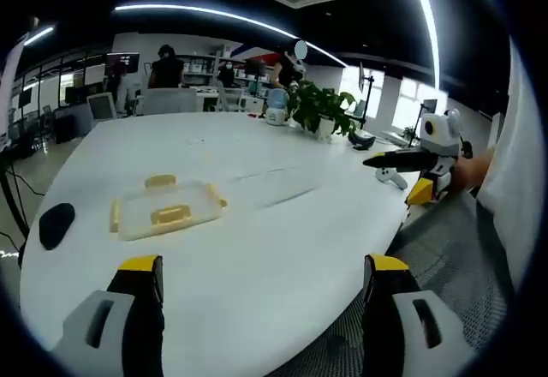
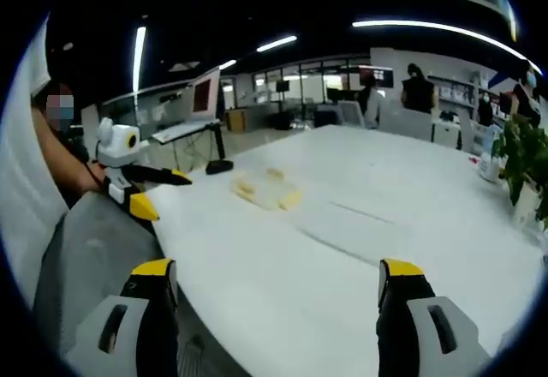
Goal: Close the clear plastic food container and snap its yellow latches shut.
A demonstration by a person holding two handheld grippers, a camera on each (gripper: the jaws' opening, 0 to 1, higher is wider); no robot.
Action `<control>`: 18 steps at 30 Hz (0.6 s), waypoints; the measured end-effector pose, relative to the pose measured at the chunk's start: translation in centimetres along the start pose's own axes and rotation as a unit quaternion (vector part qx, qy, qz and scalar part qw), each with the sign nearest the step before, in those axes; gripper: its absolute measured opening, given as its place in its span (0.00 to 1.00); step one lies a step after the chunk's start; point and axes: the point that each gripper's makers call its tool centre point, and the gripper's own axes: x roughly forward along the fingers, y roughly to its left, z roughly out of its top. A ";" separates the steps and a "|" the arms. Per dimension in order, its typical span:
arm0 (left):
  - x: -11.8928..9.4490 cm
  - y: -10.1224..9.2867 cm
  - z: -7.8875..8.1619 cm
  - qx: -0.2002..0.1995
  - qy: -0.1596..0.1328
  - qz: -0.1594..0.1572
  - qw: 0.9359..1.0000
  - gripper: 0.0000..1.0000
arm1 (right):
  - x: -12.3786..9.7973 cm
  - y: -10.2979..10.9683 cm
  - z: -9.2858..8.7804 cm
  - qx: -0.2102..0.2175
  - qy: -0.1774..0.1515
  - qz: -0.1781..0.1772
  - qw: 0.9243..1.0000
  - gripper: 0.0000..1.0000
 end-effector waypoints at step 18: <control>0.0 0.0 -0.1 -0.001 0.002 -0.001 1.000 0.99 | 0.1 0.1 -0.1 -0.006 0.003 0.001 1.000 0.98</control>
